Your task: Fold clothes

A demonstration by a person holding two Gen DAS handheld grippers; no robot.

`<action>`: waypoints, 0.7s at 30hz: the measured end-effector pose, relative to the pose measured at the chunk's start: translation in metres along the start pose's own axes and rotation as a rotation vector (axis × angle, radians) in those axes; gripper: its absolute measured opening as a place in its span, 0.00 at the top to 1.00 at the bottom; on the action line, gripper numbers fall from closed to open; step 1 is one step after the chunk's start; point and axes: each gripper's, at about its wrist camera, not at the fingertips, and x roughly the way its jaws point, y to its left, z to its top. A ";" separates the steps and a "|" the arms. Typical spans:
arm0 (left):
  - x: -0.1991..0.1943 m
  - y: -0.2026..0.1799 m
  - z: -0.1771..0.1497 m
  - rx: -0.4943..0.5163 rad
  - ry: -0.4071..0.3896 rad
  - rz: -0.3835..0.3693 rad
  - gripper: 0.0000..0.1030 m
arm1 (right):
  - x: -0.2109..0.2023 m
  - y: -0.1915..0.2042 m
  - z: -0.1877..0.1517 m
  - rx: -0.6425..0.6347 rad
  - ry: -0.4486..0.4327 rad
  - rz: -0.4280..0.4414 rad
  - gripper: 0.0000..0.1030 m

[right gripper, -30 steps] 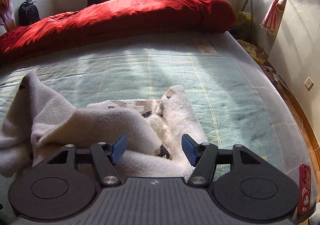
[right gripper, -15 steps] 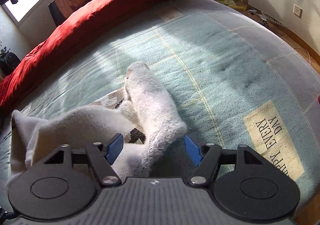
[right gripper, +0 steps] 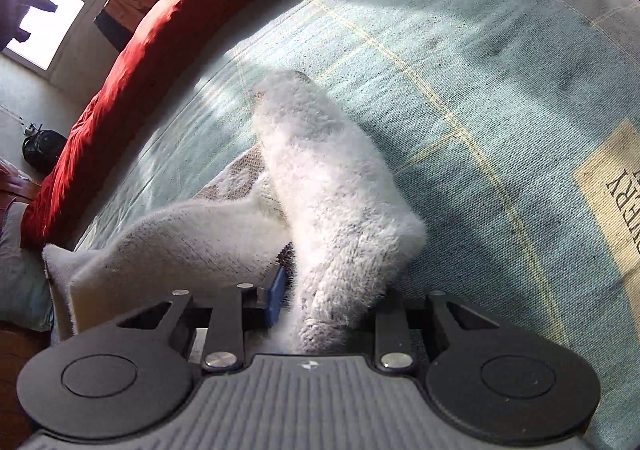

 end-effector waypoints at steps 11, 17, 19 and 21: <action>-0.011 -0.001 -0.008 0.020 -0.040 -0.002 0.26 | -0.055 0.089 -0.007 -0.189 -0.047 0.099 0.82; -0.022 0.011 -0.025 -0.011 -0.064 0.009 0.26 | -0.074 0.176 -0.024 -0.363 -0.028 0.198 0.81; -0.026 0.017 -0.033 -0.027 -0.071 0.016 0.26 | -0.075 0.204 -0.033 -0.419 -0.008 0.231 0.81; -0.031 0.024 -0.040 -0.045 -0.078 0.023 0.26 | -0.073 0.232 -0.045 -0.473 0.017 0.261 0.81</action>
